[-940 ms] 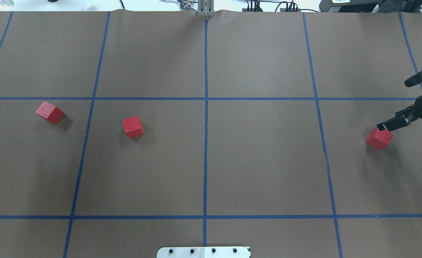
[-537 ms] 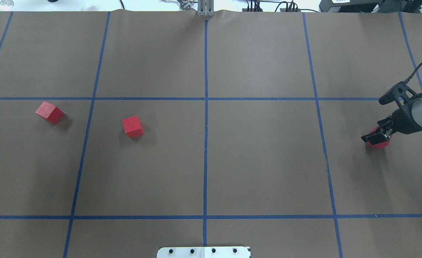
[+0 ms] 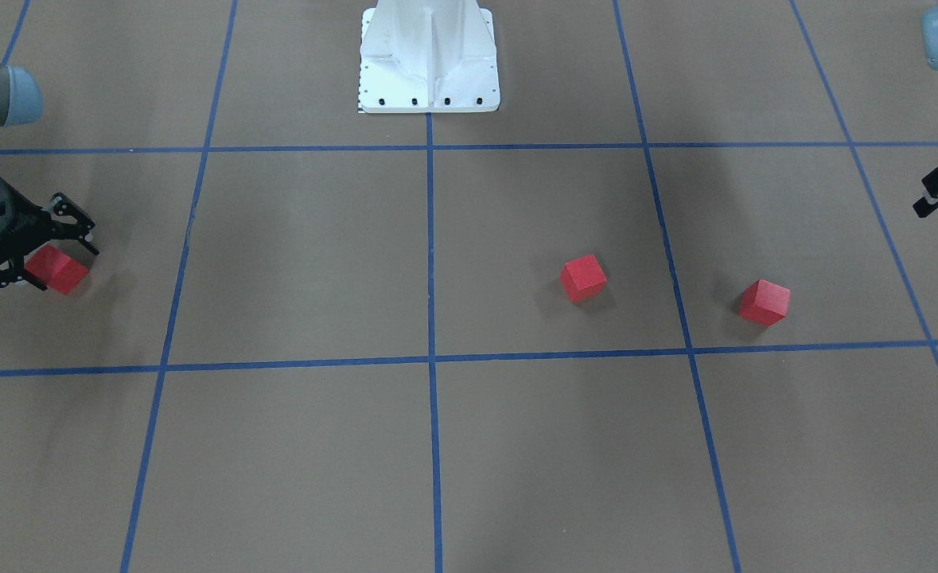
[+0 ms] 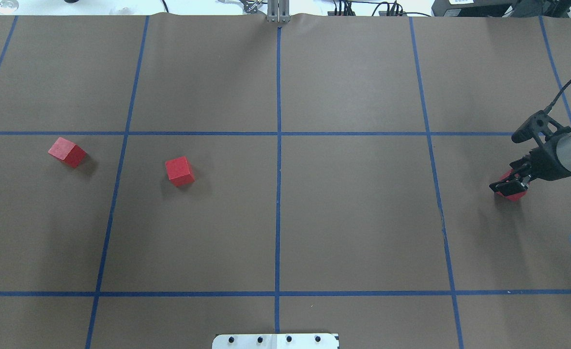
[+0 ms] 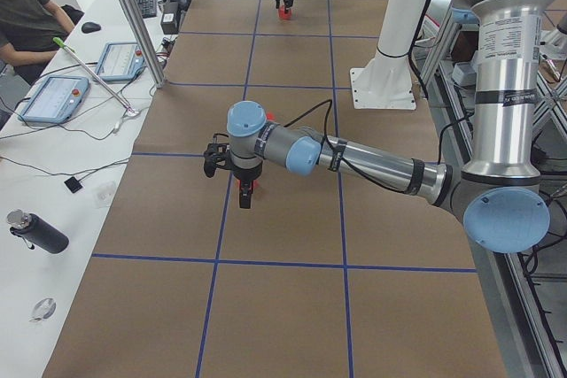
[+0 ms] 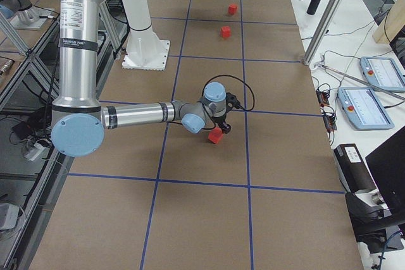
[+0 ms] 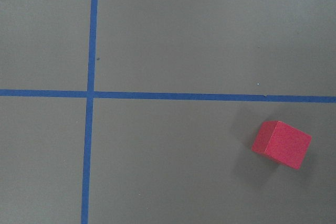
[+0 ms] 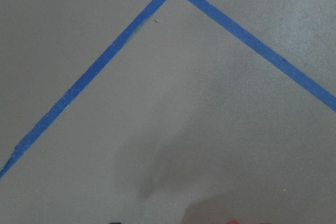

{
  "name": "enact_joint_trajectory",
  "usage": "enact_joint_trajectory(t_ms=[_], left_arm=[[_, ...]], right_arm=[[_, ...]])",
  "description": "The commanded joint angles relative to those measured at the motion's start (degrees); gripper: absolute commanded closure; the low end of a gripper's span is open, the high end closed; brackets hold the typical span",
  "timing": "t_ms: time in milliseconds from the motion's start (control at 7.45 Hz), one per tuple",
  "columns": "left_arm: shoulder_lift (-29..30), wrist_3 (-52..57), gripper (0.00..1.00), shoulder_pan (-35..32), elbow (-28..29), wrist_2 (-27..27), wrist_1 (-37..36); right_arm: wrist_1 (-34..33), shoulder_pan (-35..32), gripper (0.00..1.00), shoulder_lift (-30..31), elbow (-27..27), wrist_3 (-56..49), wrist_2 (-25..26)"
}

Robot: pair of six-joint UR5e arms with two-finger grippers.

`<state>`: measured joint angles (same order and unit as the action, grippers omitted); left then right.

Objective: Form red blocks into L shape at center
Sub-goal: 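Lower the right gripper onto the red cube near its side and grasp it, then carry the red cube with the right gripper toward the table center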

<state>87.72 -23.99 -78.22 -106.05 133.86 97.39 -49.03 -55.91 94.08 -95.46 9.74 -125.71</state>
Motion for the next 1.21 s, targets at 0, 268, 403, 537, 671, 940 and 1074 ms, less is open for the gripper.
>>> enact_joint_trajectory(t_ms=[0, 268, 403, 537, 671, 940, 1074], left_arm=[[0.0, -0.1, 0.0, 0.0, 0.0, 0.0, 0.0], [0.0, -0.1, 0.0, 0.0, 0.0, 0.1, 0.0], [0.0, -0.1, 0.0, 0.0, 0.0, 0.0, 0.0], [0.0, -0.1, 0.0, 0.0, 0.0, 0.0, 0.0], [0.0, -0.3, 0.0, 0.0, 0.0, 0.1, 0.1], [0.0, -0.4, 0.0, 0.0, 0.0, 0.0, 0.1], [0.0, -0.4, 0.0, 0.0, 0.0, 0.0, 0.0]], right_arm=[[-0.8, -2.5, 0.23, 0.1, -0.1, -3.3, -2.2], [-0.8, -2.1, 0.23, 0.4, 0.5, -3.3, -0.9], [-0.8, -1.7, 0.22, 0.9, 0.5, -3.4, -0.8], [-0.8, -0.8, 0.22, 0.9, 0.5, -3.4, -0.7], [-0.8, 0.8, 0.22, 0.9, 0.6, -3.3, -0.6], [-0.8, 1.8, 0.22, 1.1, 0.8, -3.4, -0.7], [-0.8, 2.0, 0.31, 1.3, 1.2, -3.4, -0.8]])
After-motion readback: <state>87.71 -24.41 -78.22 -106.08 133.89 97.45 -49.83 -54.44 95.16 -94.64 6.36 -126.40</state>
